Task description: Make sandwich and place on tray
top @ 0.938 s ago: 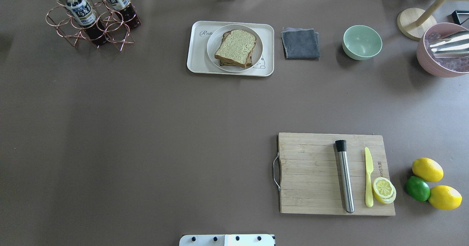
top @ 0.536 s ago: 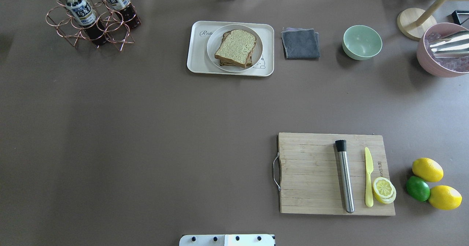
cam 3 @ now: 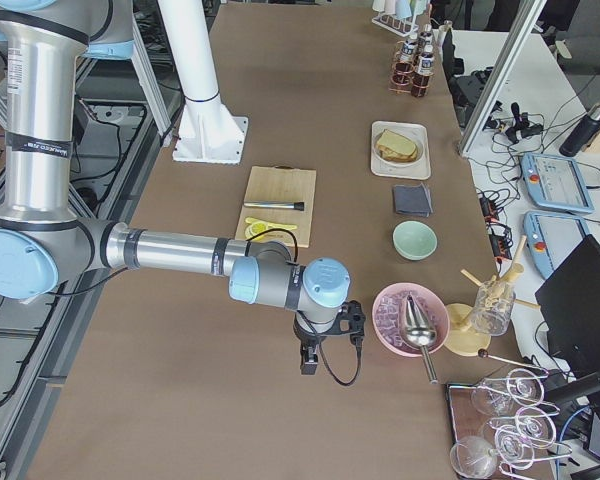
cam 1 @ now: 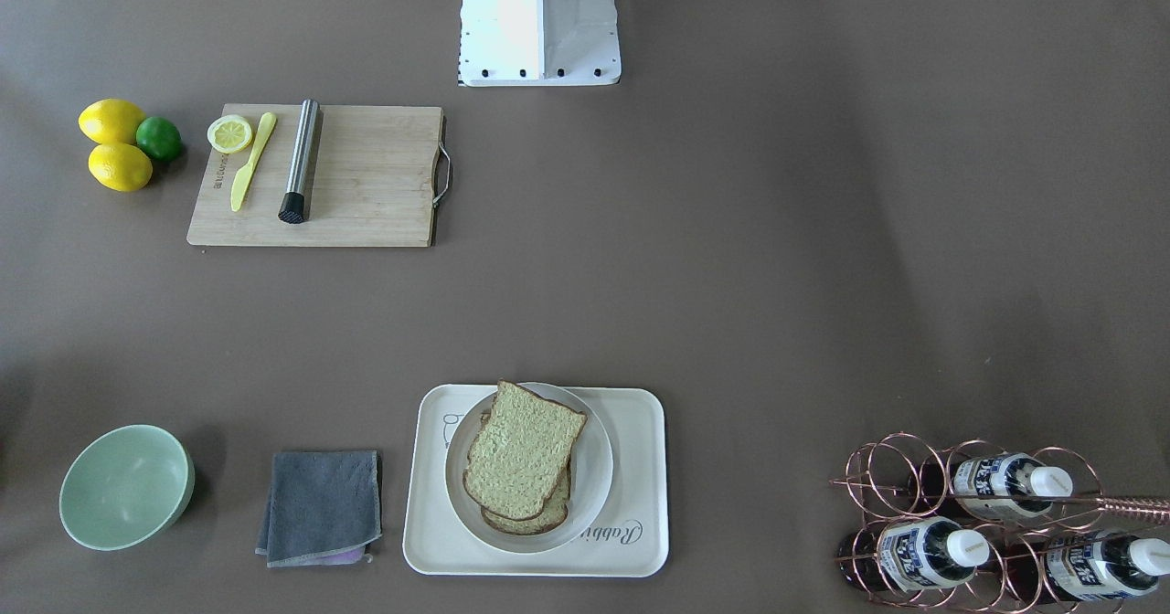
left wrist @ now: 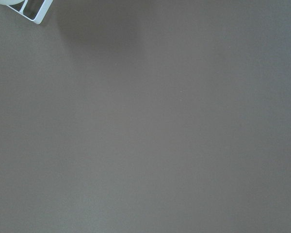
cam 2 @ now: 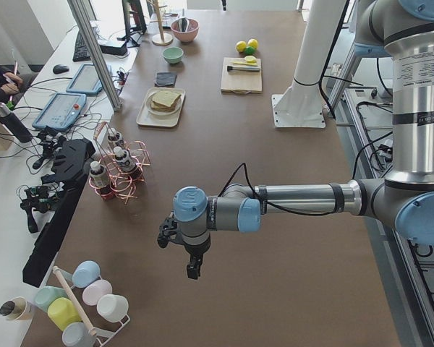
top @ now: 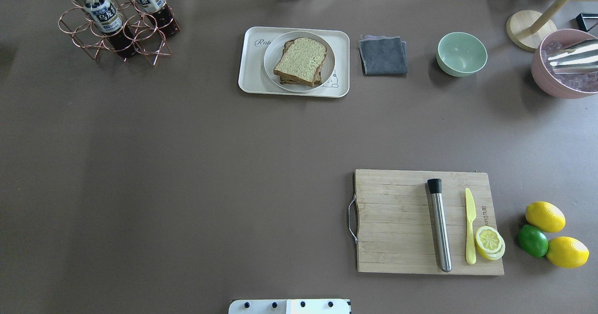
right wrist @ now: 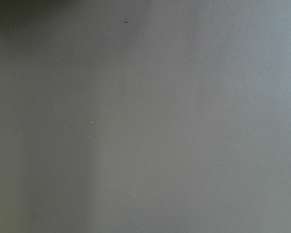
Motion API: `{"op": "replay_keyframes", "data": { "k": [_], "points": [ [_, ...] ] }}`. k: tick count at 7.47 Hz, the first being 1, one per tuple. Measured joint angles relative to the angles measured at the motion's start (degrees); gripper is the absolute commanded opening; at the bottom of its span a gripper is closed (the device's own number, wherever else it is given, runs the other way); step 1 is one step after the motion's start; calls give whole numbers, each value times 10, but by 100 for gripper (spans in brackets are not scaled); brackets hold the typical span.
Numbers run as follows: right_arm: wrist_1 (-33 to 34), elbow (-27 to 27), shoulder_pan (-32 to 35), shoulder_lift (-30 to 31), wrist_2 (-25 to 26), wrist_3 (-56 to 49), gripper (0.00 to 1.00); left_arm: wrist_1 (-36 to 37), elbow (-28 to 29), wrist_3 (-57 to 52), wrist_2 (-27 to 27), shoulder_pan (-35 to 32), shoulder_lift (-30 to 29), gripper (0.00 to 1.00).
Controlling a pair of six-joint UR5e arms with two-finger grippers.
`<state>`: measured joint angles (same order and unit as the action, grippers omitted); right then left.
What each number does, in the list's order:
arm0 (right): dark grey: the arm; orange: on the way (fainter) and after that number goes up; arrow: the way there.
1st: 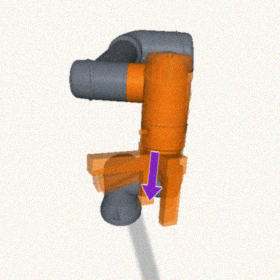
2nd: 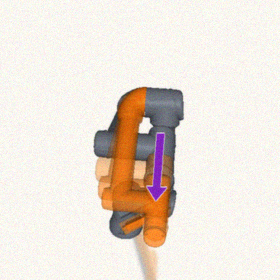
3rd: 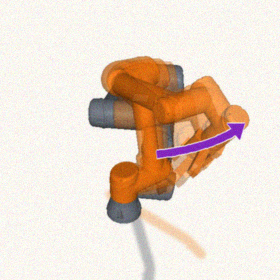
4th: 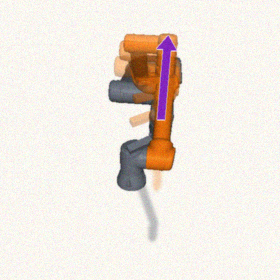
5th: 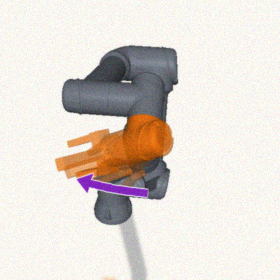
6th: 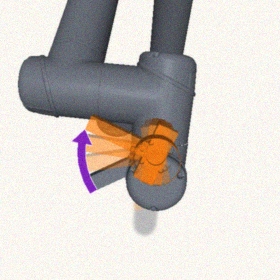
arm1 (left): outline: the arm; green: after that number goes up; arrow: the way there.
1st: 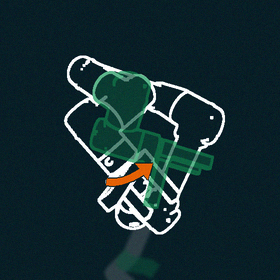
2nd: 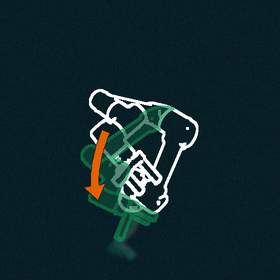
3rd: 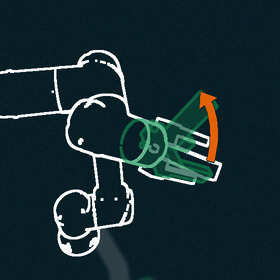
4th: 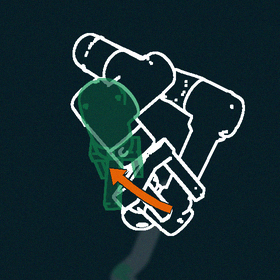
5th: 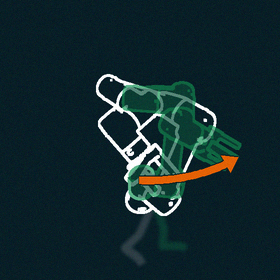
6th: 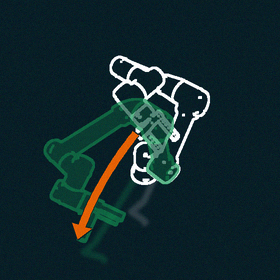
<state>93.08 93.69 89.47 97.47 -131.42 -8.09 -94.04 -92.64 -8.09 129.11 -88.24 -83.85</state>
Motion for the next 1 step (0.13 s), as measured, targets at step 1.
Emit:
{"op": "replay_keyframes", "data": {
  "k": [1],
  "points": [
    [0, 0, 0, 0, 0, 0, 100, 0, 0, 0, 0, 0, 0, 98]
  ]
}}
